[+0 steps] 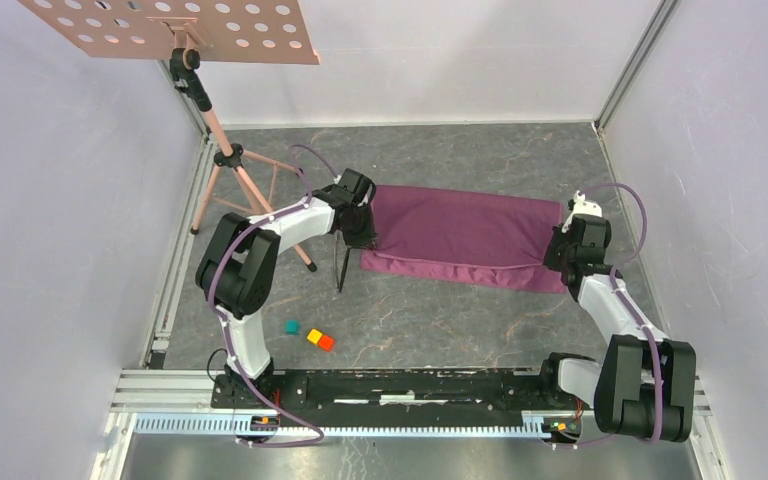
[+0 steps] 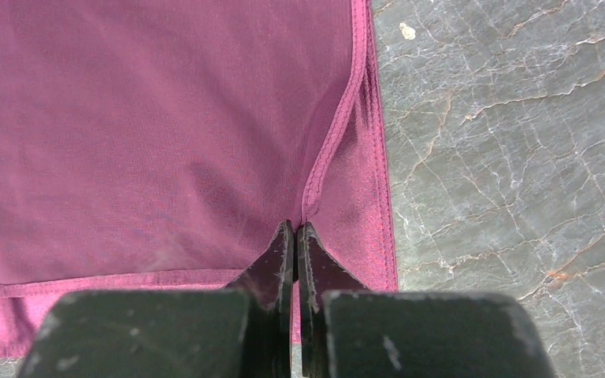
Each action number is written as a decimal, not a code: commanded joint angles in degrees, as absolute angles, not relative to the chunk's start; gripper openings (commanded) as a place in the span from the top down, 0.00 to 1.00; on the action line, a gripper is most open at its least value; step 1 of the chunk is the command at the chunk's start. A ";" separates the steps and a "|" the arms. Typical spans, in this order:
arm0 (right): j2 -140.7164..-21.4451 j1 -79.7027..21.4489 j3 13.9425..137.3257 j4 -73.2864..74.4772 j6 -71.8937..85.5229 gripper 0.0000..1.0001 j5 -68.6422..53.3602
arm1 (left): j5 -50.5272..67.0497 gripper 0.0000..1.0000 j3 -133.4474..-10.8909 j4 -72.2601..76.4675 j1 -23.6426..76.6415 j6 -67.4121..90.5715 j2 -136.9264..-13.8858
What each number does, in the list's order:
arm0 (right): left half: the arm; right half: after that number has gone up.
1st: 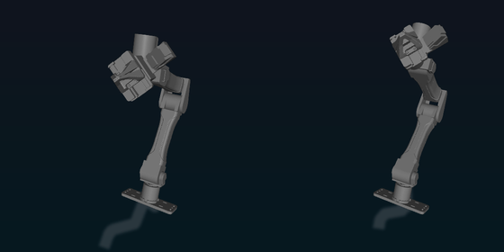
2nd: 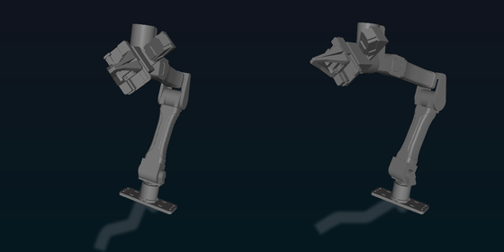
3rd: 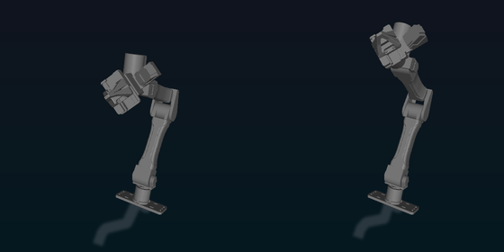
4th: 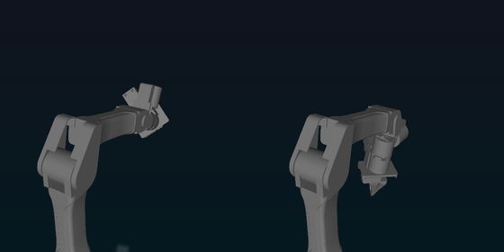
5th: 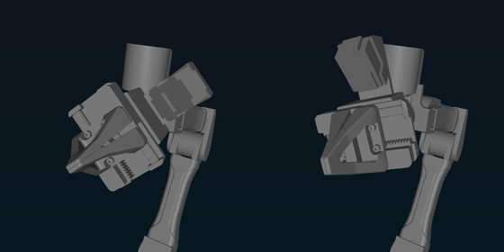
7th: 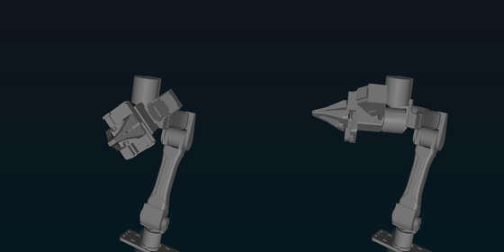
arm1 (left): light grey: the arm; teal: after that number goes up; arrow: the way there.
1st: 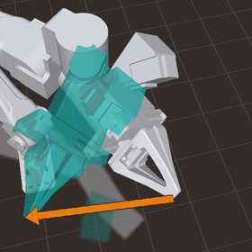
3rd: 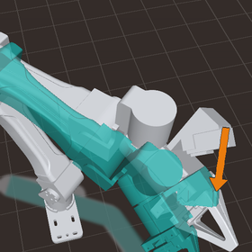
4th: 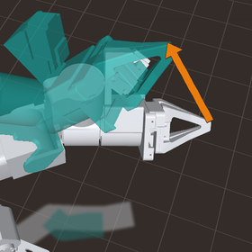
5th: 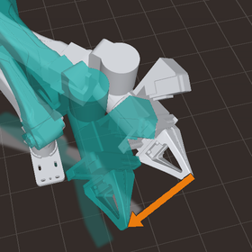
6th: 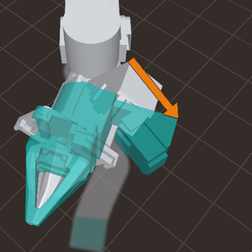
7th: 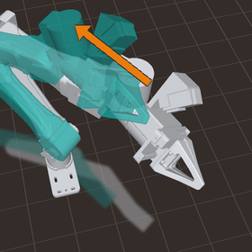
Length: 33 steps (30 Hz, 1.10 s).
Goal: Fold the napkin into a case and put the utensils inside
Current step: Fold and flatten the napkin at the center of the board.
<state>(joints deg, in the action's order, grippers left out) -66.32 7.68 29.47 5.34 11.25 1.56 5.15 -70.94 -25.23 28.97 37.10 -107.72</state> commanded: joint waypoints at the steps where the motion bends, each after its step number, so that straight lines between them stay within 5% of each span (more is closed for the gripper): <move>1: -64.43 7.97 28.79 3.65 11.33 1.00 2.67 | 7.89 0.98 -69.80 -22.97 29.09 38.61 -103.64; 15: -57.35 7.94 26.37 6.20 11.35 0.99 1.20 | 7.37 0.98 -64.09 -23.45 29.33 38.02 -96.95; 33: -62.76 7.98 24.17 3.79 12.05 0.99 0.72 | 7.44 0.98 -63.37 -23.85 30.29 37.28 -100.36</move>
<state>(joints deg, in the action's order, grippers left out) -62.81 7.68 22.90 6.13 11.51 1.50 7.20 -62.26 -23.75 30.00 37.12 -100.71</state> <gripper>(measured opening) 0.012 0.046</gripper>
